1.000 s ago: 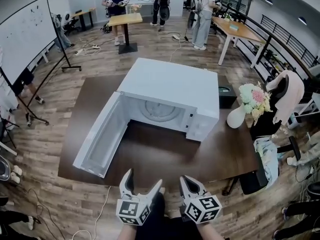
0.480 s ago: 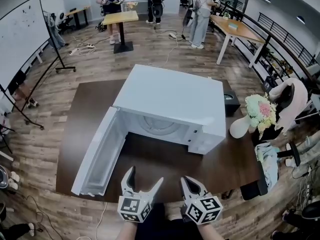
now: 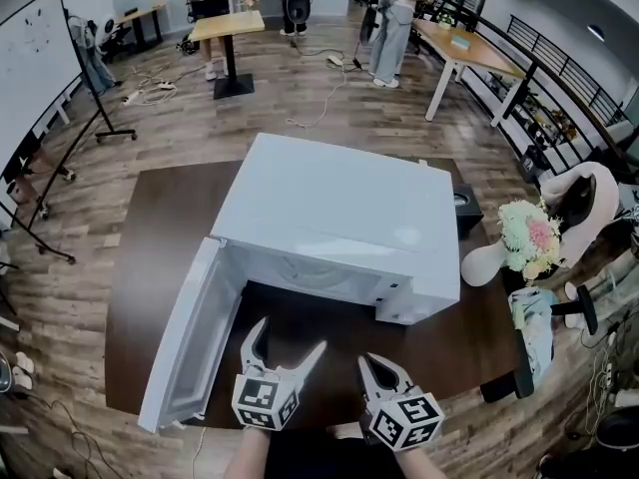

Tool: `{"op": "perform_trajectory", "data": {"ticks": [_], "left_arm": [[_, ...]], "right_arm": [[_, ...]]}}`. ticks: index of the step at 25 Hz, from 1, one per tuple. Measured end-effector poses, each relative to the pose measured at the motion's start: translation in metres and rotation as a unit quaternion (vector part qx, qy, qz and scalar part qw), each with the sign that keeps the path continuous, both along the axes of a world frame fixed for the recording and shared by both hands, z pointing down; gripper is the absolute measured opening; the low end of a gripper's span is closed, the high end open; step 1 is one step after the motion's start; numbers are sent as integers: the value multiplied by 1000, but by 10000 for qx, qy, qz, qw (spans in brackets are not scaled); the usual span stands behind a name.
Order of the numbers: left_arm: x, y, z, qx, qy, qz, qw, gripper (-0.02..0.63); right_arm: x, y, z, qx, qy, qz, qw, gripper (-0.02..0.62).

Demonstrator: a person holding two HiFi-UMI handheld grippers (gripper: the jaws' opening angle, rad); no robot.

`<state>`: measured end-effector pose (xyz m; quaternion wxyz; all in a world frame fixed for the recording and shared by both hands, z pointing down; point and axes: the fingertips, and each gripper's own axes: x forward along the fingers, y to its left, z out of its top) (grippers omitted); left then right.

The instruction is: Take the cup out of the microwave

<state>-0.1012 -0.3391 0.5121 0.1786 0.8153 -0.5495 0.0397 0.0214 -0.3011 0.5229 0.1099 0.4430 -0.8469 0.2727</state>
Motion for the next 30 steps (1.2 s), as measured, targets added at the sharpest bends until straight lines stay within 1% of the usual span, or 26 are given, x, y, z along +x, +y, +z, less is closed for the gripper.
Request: {"op": "perform_trajectory", "data": {"ticks": [12,21,27,30], "left_arm": [[0,-68,12,6,-4,179,9998,455],[2,-111,14,116,-10,232,9997,454],[1,-135,20,181,-73,258,9995,454],[0,-147,23,235,-191,286,9991,456]], "right_arm": [[-11,-40,10,-48,59,20,10000,-5],[-20,-46,19,-191,130,-23,9997,-5],[-25,-45,29,-358,195,-48,9992,-5],[-24,-47,34,-445,176,11,9989,-5]]}}
